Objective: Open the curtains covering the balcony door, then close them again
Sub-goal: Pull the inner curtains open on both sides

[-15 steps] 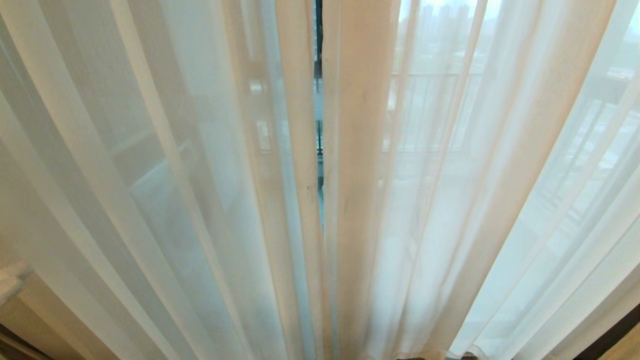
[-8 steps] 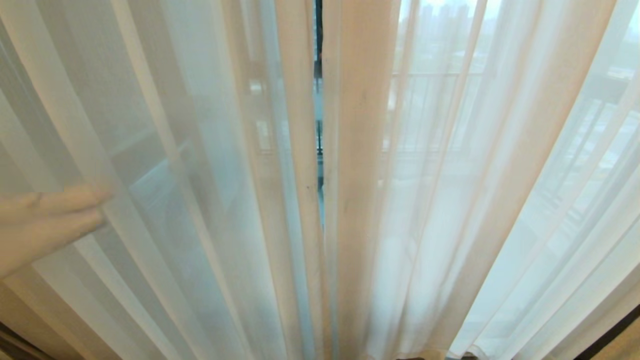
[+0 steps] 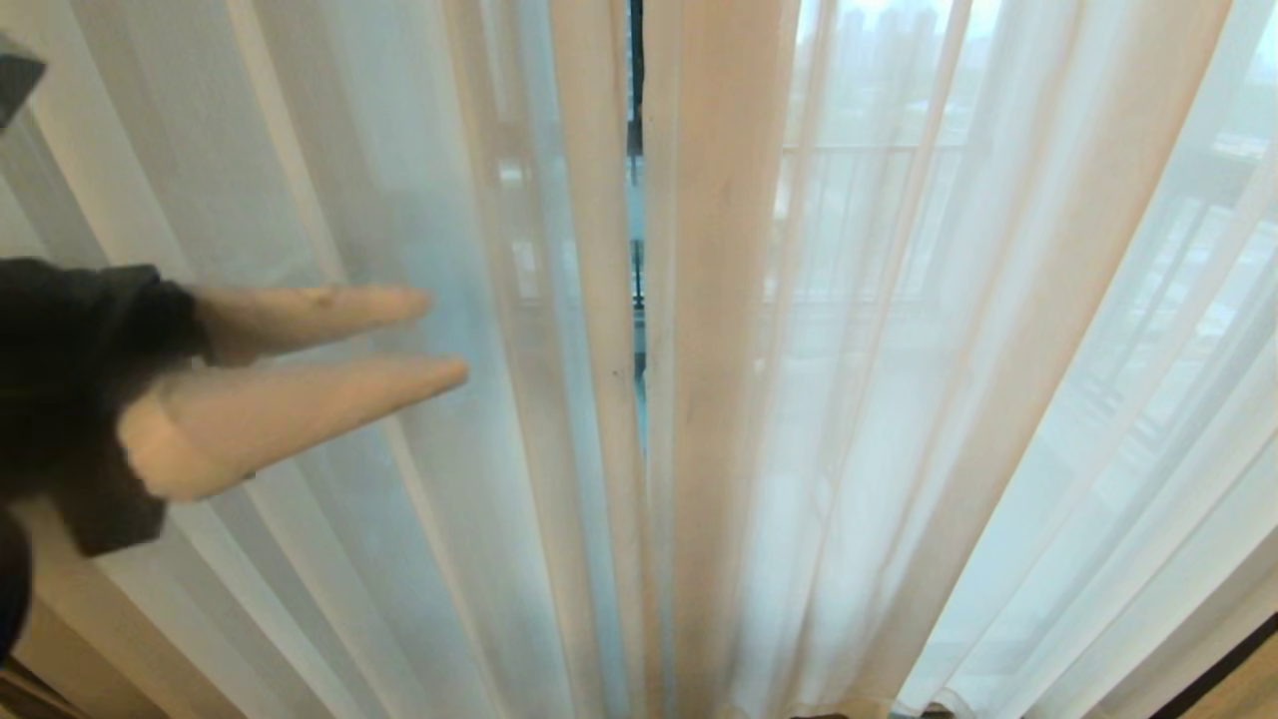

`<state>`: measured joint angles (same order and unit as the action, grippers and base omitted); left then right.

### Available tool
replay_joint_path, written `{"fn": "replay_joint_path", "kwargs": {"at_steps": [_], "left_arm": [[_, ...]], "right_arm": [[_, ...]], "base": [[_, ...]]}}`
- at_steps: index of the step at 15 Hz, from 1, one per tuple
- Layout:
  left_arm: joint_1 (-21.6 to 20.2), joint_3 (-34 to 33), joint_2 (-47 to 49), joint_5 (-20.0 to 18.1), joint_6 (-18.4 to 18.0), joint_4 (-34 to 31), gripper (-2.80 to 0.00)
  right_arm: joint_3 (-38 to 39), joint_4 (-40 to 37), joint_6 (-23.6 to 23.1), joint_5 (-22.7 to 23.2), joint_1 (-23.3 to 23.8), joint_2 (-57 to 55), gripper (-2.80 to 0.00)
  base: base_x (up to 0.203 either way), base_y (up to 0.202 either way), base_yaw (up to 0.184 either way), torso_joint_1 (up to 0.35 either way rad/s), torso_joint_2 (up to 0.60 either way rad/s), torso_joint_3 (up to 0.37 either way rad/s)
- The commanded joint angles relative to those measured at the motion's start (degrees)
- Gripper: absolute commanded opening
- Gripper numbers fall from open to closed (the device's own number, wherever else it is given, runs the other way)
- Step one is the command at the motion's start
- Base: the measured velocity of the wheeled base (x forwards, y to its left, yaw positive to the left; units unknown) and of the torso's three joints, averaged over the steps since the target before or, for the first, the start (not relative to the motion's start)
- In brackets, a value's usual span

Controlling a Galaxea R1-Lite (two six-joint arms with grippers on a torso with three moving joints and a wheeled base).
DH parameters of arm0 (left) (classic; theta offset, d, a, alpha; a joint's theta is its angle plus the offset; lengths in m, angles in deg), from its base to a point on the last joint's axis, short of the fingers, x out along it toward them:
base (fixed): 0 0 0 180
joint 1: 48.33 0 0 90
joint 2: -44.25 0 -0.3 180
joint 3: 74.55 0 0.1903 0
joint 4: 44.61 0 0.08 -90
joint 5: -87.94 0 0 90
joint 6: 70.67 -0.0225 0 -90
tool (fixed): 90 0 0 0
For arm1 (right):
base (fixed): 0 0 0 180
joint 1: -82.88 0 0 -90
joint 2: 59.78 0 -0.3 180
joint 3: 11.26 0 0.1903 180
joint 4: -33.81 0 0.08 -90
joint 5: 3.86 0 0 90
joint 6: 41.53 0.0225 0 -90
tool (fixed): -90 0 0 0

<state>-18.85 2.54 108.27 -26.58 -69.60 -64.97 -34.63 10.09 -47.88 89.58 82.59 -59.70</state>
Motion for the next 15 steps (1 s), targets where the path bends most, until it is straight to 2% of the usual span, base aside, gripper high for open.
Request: {"fn": "replay_joint_path", "kwargs": {"at_steps": [1,6,9,12,15], "left_arm": [[1.29,4.65,7.36,2.66,-0.40,0.05,0.00],[1.53,13.89,15.81,16.67,-3.49,0.15,0.00],[0.91,18.64,19.58,19.44,-3.52,1.07,0.00],[-0.07,20.87,24.91,21.06,-3.25,12.66,0.00],[-0.20,24.94,28.99,24.80,-3.33,15.64,0.00]], "right_arm": [[0.00,0.00,-0.07,0.08,0.03,-0.07,-2.80],[0.00,0.00,-0.07,0.08,-0.04,-0.07,-2.80],[0.00,0.00,-0.07,0.03,0.03,-0.07,-2.80],[0.00,0.00,-0.07,0.00,0.03,-0.07,-2.80],[0.00,0.00,-0.07,0.08,0.03,-0.07,-2.80]], "base": [[0.000,0.000,0.000,0.000,0.00,0.000],[0.000,0.000,0.000,0.000,0.00,0.000],[0.000,0.000,0.000,0.000,0.00,0.000],[0.000,0.000,0.000,0.000,0.00,0.000],[0.000,0.000,0.000,0.000,0.00,0.000]]}}
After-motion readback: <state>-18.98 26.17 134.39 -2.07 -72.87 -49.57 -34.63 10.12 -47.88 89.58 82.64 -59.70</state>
